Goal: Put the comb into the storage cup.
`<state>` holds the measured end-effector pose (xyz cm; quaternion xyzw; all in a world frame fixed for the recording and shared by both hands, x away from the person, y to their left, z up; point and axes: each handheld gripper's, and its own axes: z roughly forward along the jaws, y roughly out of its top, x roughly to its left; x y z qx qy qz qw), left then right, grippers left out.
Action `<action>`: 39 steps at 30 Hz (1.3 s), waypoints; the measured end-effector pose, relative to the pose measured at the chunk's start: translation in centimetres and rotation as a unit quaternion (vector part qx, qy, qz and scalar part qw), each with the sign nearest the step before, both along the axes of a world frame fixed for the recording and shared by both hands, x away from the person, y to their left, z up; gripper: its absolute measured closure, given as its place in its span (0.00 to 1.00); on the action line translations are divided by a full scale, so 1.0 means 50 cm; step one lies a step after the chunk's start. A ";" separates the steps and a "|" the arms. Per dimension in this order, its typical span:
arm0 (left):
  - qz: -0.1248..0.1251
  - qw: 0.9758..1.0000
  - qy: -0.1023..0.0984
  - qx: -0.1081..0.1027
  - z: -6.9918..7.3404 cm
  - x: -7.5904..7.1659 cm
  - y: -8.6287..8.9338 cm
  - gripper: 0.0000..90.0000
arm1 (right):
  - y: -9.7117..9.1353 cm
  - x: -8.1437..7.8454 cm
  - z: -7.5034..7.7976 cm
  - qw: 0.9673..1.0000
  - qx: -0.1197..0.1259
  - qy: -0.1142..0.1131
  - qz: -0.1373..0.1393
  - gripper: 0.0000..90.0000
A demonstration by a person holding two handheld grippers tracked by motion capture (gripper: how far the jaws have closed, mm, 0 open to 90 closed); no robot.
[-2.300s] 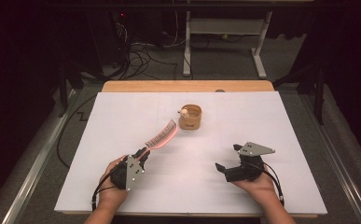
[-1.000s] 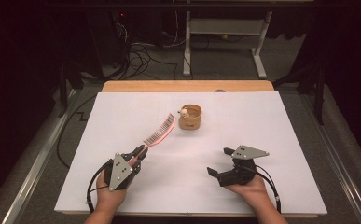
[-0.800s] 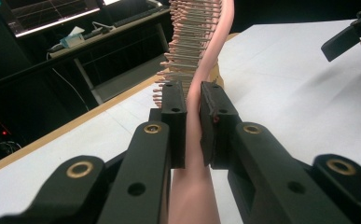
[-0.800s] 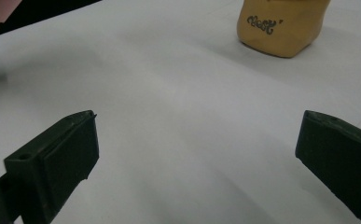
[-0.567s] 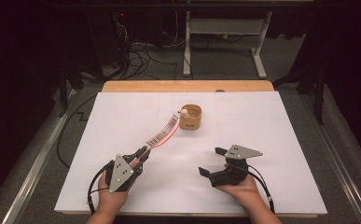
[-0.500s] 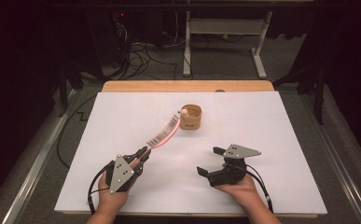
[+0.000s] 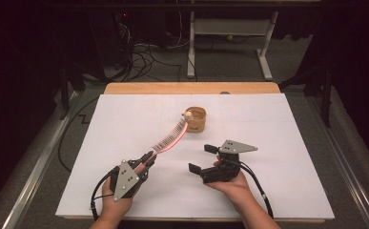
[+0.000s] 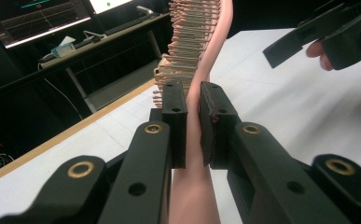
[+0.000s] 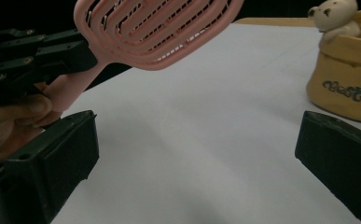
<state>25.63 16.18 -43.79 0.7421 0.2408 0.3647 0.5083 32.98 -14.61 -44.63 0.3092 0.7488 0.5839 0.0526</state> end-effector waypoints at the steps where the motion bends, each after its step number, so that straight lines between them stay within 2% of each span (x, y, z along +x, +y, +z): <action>1: 0.000 1.000 -0.001 0.001 0.000 -0.001 -0.001 0.91 | 0.004 0.002 0.001 1.000 0.005 0.002 0.002 0.00; 9: -0.005 1.000 -0.005 0.000 0.002 -0.006 -0.007 0.91 | 0.032 0.018 0.001 1.000 0.022 0.016 0.016 0.00; 14: -0.008 1.000 -0.007 0.003 0.003 -0.007 -0.009 0.91 | 0.045 0.022 0.013 0.998 0.047 0.020 0.027 0.00; 22: -0.010 1.000 -0.007 0.006 0.002 -0.009 -0.012 0.91 | 0.056 0.029 0.031 0.996 0.074 0.027 0.034 0.00; 26: -0.010 1.000 -0.009 0.006 0.002 -0.010 -0.013 0.91 | 0.057 0.034 0.035 0.994 0.096 0.036 0.032 0.00; 39: -0.014 1.000 -0.016 0.017 0.001 -0.013 -0.019 0.92 | 0.055 0.046 0.042 0.988 0.142 0.057 0.023 0.00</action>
